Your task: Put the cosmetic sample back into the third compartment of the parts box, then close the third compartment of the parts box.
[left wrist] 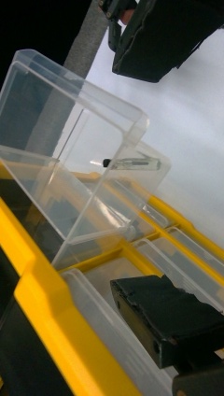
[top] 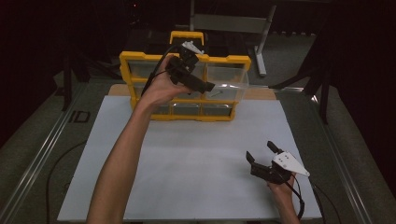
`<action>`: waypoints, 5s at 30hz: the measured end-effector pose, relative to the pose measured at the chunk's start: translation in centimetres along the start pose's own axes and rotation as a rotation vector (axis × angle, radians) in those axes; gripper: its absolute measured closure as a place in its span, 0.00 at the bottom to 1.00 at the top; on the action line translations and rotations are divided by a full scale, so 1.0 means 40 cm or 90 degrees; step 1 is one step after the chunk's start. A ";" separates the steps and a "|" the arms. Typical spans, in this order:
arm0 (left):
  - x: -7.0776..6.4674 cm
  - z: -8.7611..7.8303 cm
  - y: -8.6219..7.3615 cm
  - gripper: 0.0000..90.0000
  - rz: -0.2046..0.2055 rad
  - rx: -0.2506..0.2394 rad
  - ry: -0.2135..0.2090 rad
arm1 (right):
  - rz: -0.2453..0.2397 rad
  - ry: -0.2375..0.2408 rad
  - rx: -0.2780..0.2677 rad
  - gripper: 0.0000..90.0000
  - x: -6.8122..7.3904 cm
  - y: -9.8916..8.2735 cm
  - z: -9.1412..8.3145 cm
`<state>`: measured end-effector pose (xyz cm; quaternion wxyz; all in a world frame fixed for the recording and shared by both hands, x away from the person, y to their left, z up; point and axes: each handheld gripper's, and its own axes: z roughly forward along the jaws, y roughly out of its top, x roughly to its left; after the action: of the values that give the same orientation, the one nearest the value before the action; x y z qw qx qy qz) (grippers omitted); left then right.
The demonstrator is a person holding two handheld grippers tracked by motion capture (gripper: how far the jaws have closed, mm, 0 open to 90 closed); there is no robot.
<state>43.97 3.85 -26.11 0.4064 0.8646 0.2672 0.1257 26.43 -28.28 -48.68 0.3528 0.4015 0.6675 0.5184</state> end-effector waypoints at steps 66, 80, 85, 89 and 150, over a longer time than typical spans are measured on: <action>-0.028 -0.013 -0.106 0.96 -0.017 0.024 -0.039 | -0.003 -0.006 0.005 0.11 -0.003 -0.005 0.005; -0.052 0.001 -0.095 1.00 0.010 0.018 -0.048 | -0.006 -0.005 0.005 0.11 -0.001 -0.004 0.005; -0.057 0.010 -0.094 1.00 0.016 0.012 -0.043 | -0.004 -0.005 0.005 0.11 -0.001 -0.004 0.004; -0.064 0.017 -0.090 1.00 0.021 0.002 -0.042 | -0.005 -0.006 0.005 0.11 -0.002 -0.005 0.005; -0.124 0.113 -0.033 1.00 0.034 -0.040 -0.033 | -0.010 -0.004 0.006 0.11 -0.003 -0.005 0.005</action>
<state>41.36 -1.14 -30.01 0.4368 0.8611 0.2296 0.1221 26.63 -28.31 -48.93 0.3570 0.3992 0.6720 0.5115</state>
